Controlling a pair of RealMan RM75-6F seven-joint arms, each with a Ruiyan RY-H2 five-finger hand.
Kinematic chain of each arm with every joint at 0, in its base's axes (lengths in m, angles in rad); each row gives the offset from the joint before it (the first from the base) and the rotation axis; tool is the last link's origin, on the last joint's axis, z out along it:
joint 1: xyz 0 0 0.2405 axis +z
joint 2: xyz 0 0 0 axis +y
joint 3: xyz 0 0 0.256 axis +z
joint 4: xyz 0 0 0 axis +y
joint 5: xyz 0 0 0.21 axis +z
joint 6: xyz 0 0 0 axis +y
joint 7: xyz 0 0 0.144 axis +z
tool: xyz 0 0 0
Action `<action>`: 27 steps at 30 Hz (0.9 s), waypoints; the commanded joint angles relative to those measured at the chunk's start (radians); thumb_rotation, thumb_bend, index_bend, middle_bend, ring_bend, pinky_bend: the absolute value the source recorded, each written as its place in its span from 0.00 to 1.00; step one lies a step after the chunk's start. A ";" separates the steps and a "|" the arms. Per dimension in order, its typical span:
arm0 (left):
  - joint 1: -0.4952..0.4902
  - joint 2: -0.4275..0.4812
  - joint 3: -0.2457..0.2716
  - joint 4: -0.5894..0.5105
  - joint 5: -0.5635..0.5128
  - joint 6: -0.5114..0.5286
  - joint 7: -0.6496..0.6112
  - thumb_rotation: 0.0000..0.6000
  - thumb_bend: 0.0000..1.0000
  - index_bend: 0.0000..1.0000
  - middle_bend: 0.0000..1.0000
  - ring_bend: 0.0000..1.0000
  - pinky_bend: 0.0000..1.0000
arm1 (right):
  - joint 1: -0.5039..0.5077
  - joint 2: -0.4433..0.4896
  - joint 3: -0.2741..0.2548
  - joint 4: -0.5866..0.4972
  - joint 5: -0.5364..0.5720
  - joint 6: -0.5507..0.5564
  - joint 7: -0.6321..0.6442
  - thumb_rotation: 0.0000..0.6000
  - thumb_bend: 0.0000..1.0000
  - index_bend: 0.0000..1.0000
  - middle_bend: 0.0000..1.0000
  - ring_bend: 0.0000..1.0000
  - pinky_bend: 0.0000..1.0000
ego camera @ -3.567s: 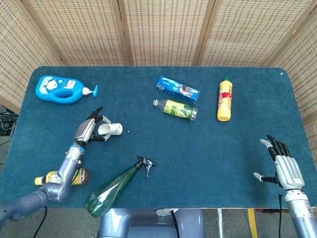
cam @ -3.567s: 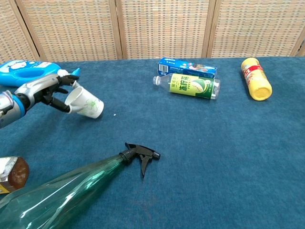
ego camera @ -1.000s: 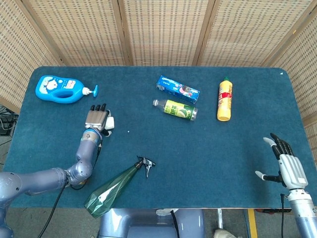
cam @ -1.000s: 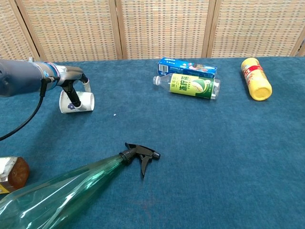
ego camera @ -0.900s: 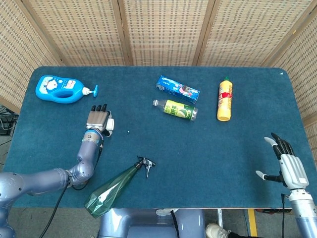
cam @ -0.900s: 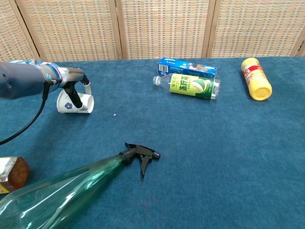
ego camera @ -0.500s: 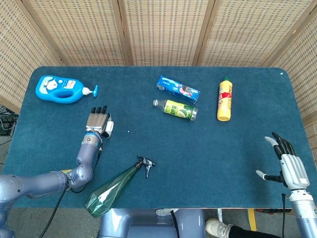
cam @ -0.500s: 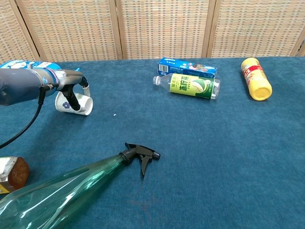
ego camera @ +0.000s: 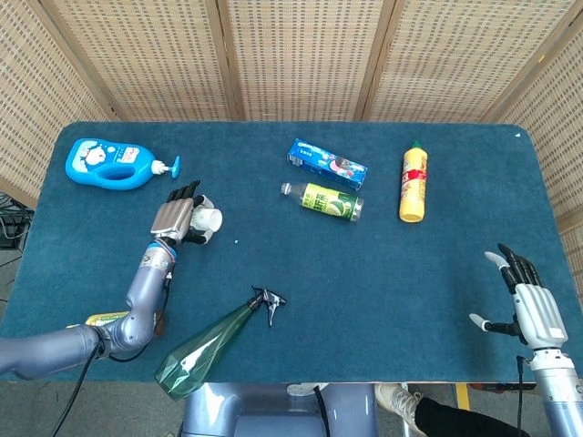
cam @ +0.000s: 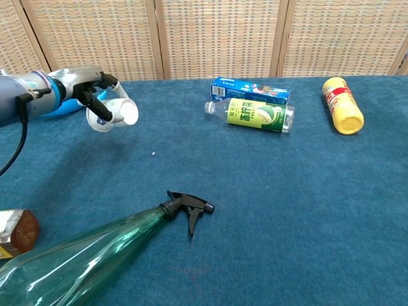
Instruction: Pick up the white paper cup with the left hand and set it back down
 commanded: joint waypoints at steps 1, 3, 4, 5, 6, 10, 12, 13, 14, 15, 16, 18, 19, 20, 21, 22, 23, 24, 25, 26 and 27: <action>0.099 -0.019 -0.025 0.006 0.174 0.010 -0.213 1.00 0.34 0.42 0.00 0.00 0.01 | -0.001 -0.003 0.000 -0.004 -0.002 0.004 -0.011 1.00 0.10 0.00 0.00 0.00 0.00; 0.126 -0.037 -0.020 0.030 0.234 0.011 -0.292 1.00 0.34 0.42 0.00 0.00 0.01 | -0.001 -0.003 -0.001 -0.007 -0.004 0.007 -0.014 1.00 0.10 0.00 0.00 0.00 0.00; 0.140 -0.048 -0.018 0.046 0.270 0.011 -0.341 1.00 0.34 0.42 0.00 0.00 0.01 | -0.001 -0.004 -0.001 -0.008 -0.006 0.008 -0.015 1.00 0.10 0.00 0.00 0.00 0.00; 0.154 -0.057 -0.017 0.061 0.301 0.013 -0.389 1.00 0.34 0.43 0.00 0.00 0.02 | -0.002 -0.004 -0.002 -0.009 -0.006 0.009 -0.018 1.00 0.10 0.00 0.00 0.00 0.00; 0.163 -0.064 -0.017 0.070 0.322 0.015 -0.422 1.00 0.34 0.43 0.00 0.00 0.02 | -0.002 -0.005 -0.002 -0.009 -0.007 0.009 -0.020 1.00 0.10 0.00 0.00 0.00 0.00; 0.211 -0.100 -0.018 0.120 0.412 0.010 -0.614 1.00 0.34 0.43 0.00 0.00 0.02 | 0.000 -0.010 -0.005 -0.009 -0.008 0.005 -0.032 1.00 0.10 0.00 0.00 0.00 0.00; 0.237 -0.127 -0.005 0.157 0.450 0.000 -0.705 1.00 0.34 0.43 0.00 0.00 0.02 | 0.002 -0.014 -0.007 -0.009 -0.008 0.002 -0.041 1.00 0.10 0.00 0.00 0.00 0.00; 0.242 -0.135 -0.004 0.169 0.467 -0.002 -0.735 1.00 0.34 0.43 0.00 0.00 0.02 | 0.002 -0.015 -0.007 -0.009 -0.008 0.002 -0.043 1.00 0.10 0.00 0.00 0.00 0.00; 0.246 -0.142 -0.004 0.182 0.481 -0.004 -0.761 1.00 0.34 0.43 0.00 0.00 0.02 | 0.002 -0.015 -0.007 -0.010 -0.008 0.002 -0.044 1.00 0.10 0.00 0.00 0.00 0.00; 0.250 -0.150 -0.001 0.196 0.499 -0.009 -0.791 1.00 0.34 0.43 0.00 0.00 0.03 | 0.001 -0.016 -0.008 -0.010 -0.008 0.003 -0.045 1.00 0.10 0.00 0.00 0.00 0.00; 0.252 -0.154 0.000 0.202 0.509 -0.012 -0.806 1.00 0.34 0.43 0.00 0.00 0.03 | 0.001 -0.016 -0.008 -0.010 -0.009 0.004 -0.046 1.00 0.10 0.00 0.00 0.00 0.00; 0.257 -0.162 0.003 0.217 0.531 -0.019 -0.845 1.00 0.34 0.43 0.00 0.00 0.03 | 0.001 -0.017 -0.008 -0.010 -0.009 0.005 -0.048 1.00 0.10 0.00 0.00 0.00 0.00; 0.259 -0.166 0.004 0.223 0.539 -0.024 -0.862 1.00 0.34 0.43 0.00 0.00 0.03 | 0.001 -0.017 -0.008 -0.010 -0.009 0.005 -0.048 1.00 0.10 0.00 0.00 0.00 0.00; 0.263 -0.171 0.005 0.230 0.549 -0.027 -0.884 1.00 0.34 0.43 0.00 0.00 0.03 | 0.001 -0.017 -0.007 -0.010 -0.009 0.004 -0.048 1.00 0.10 0.00 0.00 0.00 0.00; 0.266 -0.175 0.007 0.236 0.555 -0.030 -0.897 1.00 0.34 0.43 0.00 0.00 0.03 | 0.001 -0.017 -0.007 -0.009 -0.008 0.004 -0.048 1.00 0.10 0.00 0.00 0.00 0.00; 0.270 -0.181 0.009 0.245 0.561 -0.035 -0.913 1.00 0.34 0.43 0.00 0.00 0.03 | 0.001 -0.017 -0.007 -0.009 -0.008 0.005 -0.048 1.00 0.10 0.00 0.00 0.00 0.00; 0.273 -0.186 0.013 0.253 0.566 -0.038 -0.924 1.00 0.34 0.43 0.00 0.00 0.03 | 0.001 -0.017 -0.007 -0.010 -0.008 0.005 -0.048 1.00 0.10 0.00 0.00 0.00 0.00; 0.277 -0.191 0.016 0.263 0.574 -0.041 -0.939 1.00 0.34 0.43 0.00 0.00 0.03 | 0.001 -0.016 -0.007 -0.010 -0.009 0.006 -0.048 1.00 0.10 0.00 0.00 0.00 0.00; 0.280 -0.196 0.017 0.271 0.583 -0.040 -0.953 1.00 0.34 0.43 0.00 0.00 0.03 | 0.001 -0.016 -0.007 -0.010 -0.009 0.005 -0.048 1.00 0.10 0.00 0.00 0.00 0.00; 0.283 -0.200 0.017 0.278 0.589 -0.041 -0.969 1.00 0.34 0.43 0.00 0.00 0.03 | 0.001 -0.016 -0.007 -0.009 -0.008 0.006 -0.048 1.00 0.10 0.00 0.00 0.00 0.00; 0.285 -0.202 0.018 0.283 0.592 -0.045 -0.980 1.00 0.34 0.42 0.00 0.00 0.03 | 0.000 -0.017 -0.007 -0.009 -0.008 0.006 -0.048 1.00 0.10 0.00 0.00 0.00 0.00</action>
